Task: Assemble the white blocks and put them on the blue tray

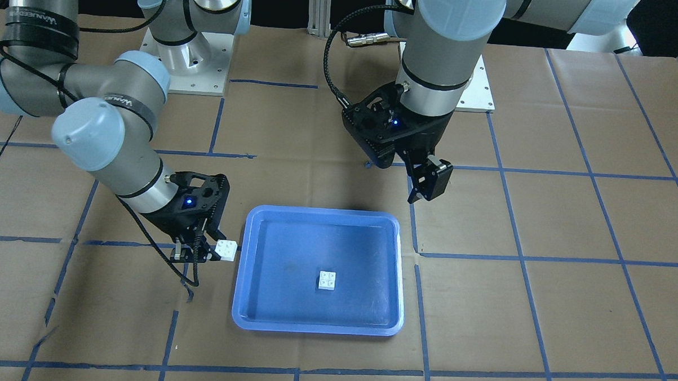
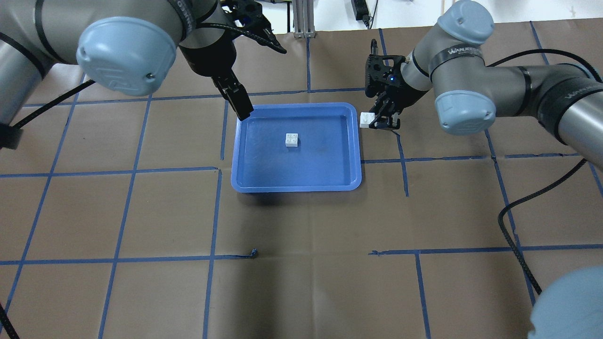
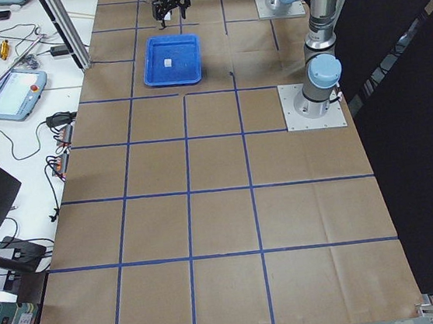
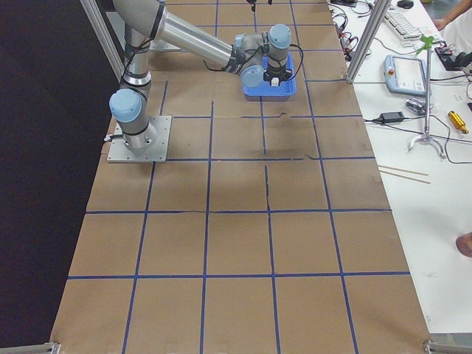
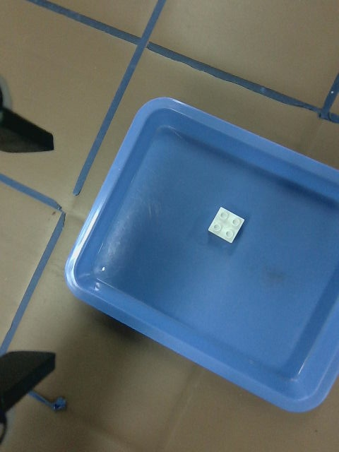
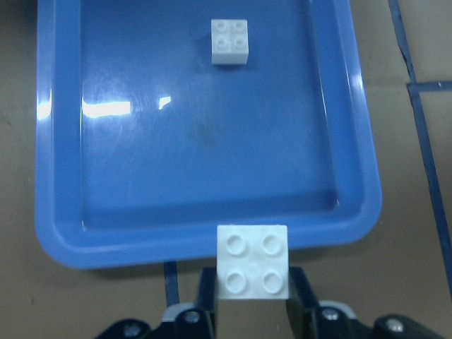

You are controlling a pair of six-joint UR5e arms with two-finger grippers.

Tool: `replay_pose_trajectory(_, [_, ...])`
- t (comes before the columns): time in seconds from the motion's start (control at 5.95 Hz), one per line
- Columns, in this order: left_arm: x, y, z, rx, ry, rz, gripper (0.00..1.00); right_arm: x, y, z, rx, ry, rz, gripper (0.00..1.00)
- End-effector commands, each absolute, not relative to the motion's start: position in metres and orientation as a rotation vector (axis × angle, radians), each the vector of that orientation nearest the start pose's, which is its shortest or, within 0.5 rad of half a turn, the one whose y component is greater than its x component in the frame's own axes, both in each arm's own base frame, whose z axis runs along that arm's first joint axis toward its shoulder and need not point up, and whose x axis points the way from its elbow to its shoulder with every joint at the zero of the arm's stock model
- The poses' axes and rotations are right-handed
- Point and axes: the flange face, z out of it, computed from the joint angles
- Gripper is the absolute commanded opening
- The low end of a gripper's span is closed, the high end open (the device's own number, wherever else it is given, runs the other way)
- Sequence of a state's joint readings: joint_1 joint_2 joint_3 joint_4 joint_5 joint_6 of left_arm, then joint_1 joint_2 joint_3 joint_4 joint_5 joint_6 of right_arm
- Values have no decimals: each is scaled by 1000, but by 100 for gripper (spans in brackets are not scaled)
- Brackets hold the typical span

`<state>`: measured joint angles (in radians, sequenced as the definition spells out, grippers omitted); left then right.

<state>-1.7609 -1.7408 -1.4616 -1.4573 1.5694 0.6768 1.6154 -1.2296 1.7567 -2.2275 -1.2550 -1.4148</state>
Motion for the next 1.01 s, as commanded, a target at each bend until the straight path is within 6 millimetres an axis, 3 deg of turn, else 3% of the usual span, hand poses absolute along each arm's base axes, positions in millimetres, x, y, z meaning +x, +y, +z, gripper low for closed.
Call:
replay_pose_trajectory(0.0, [-236,-523,483,721,3052,-166,99,262,-575,265,-1956,2202,-497,28])
replay_pose_trajectory(0.17, [-227,-523,488,544,3077,-194,99,279,-574,251,-1955,2200,-507,28])
replay_pose_trajectory(0.34, [-205,-524,500,371,3081,-220,99,290,-574,241,-1935,2213,-530,28])
replay_pose_trajectory(0.5, [-186,-521,502,286,3081,-172,99,292,-580,225,-1940,2212,-542,28])
replay_pose_trajectory(0.67, [-159,-515,517,212,3082,-191,99,295,-592,217,-1954,2206,-564,28])
replay_pose_trajectory(0.84, [-145,-508,522,189,3085,-150,99,299,-609,216,-1959,2208,-582,28])
